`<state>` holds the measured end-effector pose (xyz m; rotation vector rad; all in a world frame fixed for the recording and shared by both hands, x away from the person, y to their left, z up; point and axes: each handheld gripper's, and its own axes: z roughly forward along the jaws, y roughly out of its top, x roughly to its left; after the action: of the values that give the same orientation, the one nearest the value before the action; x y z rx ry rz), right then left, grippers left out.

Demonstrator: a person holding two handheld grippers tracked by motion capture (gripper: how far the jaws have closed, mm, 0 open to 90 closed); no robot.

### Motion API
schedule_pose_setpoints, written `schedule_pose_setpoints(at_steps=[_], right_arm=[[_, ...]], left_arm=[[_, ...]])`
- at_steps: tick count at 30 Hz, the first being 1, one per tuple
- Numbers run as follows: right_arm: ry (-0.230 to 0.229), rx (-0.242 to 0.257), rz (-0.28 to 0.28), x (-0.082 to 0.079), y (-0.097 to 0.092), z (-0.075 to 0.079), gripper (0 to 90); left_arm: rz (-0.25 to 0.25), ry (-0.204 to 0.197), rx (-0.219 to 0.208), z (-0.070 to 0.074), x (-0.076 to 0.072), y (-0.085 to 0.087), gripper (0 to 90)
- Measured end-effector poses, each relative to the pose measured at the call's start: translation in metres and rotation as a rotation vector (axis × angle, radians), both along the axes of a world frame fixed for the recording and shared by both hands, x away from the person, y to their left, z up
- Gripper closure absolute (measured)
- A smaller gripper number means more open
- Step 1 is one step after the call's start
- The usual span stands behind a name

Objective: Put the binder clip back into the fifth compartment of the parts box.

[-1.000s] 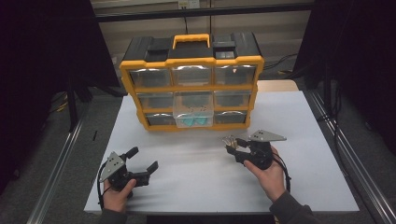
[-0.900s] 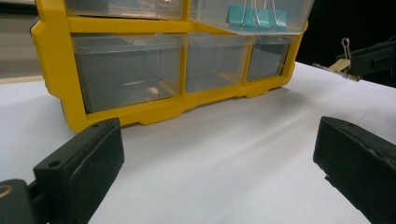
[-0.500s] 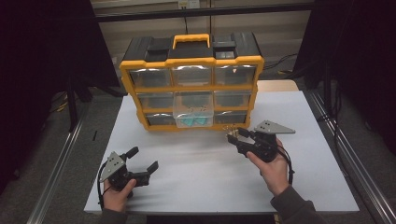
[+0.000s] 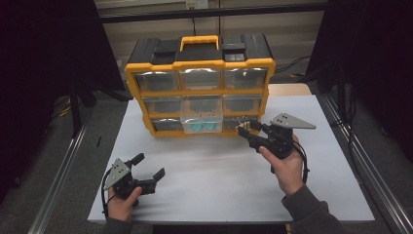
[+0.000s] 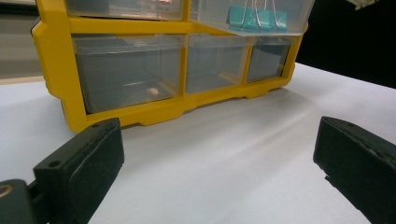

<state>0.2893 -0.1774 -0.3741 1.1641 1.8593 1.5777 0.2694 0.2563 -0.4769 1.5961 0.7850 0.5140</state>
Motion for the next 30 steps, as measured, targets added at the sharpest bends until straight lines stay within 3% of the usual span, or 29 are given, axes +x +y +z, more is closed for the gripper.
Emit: schedule_pose_setpoints(at_steps=[7,10,22,23,27,28,30], right_arm=[[-0.034,0.016,-0.007,0.003,-0.001,0.014,50.3],[-0.039,0.023,-0.01,0.005,-0.001,0.017,50.3],[-0.064,0.036,-0.023,0.009,-0.004,0.026,50.3],[-0.066,0.041,-0.023,0.01,-0.003,0.027,50.3],[-0.071,0.042,-0.022,0.012,-0.001,0.03,50.3],[-0.072,0.042,-0.023,0.012,-0.001,0.031,50.3],[-0.076,0.045,-0.018,0.013,0.001,0.033,50.3]], left_arm=[[0.003,-0.001,0.001,0.0,0.0,0.0,1.9],[-0.011,-0.001,0.008,0.0,0.0,0.001,1.9],[0.008,-0.001,0.002,0.0,0.0,0.0,1.9],[-0.008,-0.002,0.007,0.0,0.0,0.001,1.9],[0.007,-0.007,0.03,0.001,0.001,0.003,1.9],[0.01,-0.004,0.01,0.0,0.0,0.001,1.9],[0.003,-0.007,0.014,0.0,0.001,0.002,1.9]])
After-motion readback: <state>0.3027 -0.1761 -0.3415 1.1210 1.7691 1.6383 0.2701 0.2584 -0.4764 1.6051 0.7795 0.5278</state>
